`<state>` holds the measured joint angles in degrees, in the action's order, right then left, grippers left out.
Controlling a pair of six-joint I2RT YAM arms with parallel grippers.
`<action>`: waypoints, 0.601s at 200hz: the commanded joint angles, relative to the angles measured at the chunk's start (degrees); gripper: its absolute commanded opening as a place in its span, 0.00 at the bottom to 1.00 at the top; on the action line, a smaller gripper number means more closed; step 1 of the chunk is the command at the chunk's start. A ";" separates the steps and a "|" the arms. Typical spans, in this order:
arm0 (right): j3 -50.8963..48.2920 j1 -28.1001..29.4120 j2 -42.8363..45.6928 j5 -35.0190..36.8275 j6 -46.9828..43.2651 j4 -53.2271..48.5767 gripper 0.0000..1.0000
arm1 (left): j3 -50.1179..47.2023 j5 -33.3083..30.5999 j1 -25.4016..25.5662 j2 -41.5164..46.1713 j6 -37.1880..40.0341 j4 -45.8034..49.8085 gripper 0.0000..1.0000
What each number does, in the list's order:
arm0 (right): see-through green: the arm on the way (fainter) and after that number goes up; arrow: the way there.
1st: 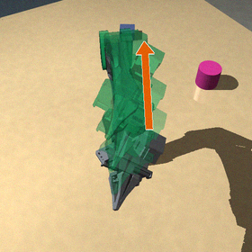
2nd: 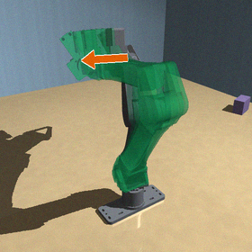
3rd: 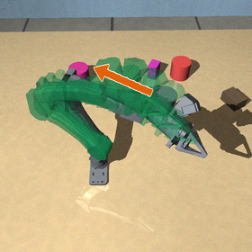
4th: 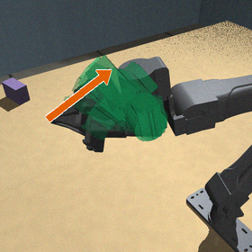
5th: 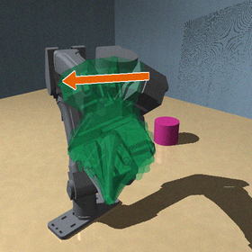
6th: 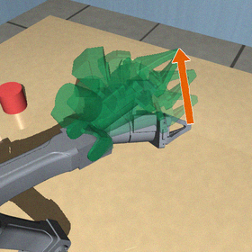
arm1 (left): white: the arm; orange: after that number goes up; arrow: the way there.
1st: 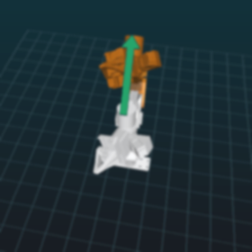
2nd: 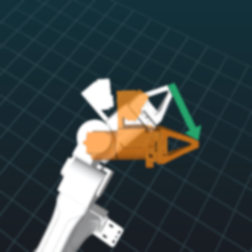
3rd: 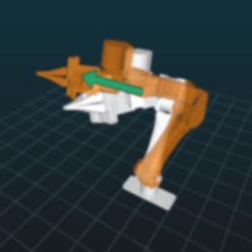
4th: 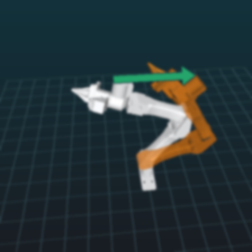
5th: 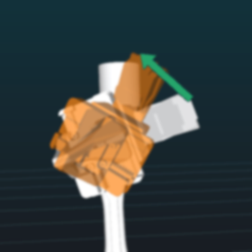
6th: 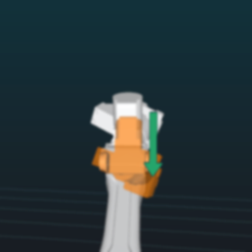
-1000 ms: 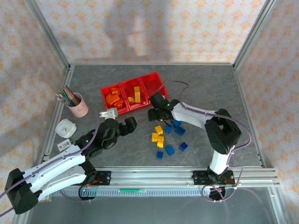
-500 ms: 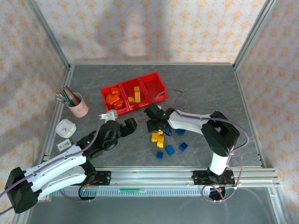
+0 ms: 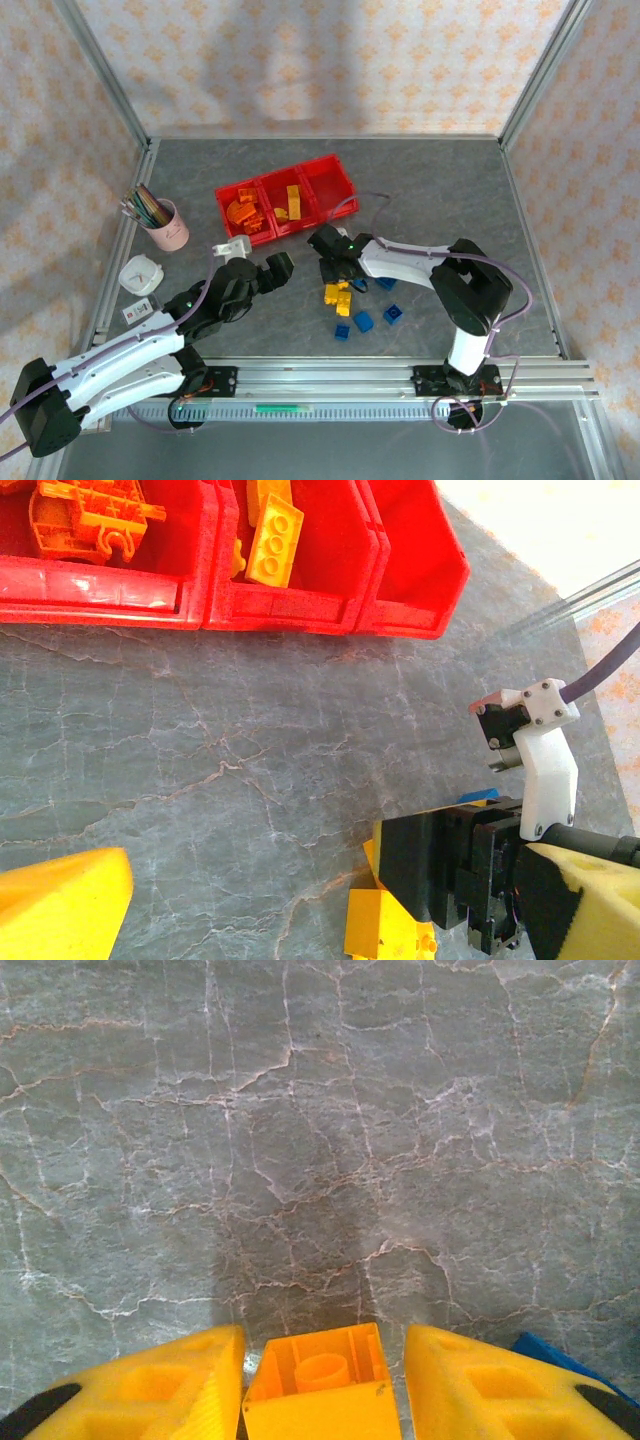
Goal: Sort the legos into containers by color
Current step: Pick up the lego from the center of the table.
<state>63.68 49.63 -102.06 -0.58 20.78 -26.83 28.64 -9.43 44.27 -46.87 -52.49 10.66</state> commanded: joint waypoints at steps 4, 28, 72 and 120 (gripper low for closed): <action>1.01 0.53 -0.90 2.07 -0.51 -2.95 0.47 | -0.69 -1.62 0.54 0.55 0.02 -1.08 0.99; 0.87 0.64 -1.01 2.51 -0.46 -3.36 0.44 | -0.86 -1.64 0.49 0.55 0.03 -1.16 0.99; 2.25 0.69 -0.62 2.25 -0.64 -3.49 0.37 | -0.46 -1.91 0.47 0.64 0.50 -0.68 0.99; 9.27 0.57 0.81 7.66 -1.94 -5.33 0.35 | 1.90 -5.62 0.37 2.00 2.53 3.30 0.99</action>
<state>67.92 49.84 -102.28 1.41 20.08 -30.48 28.40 -10.68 44.27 -46.57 -52.10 11.03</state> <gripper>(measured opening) 0.352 0.992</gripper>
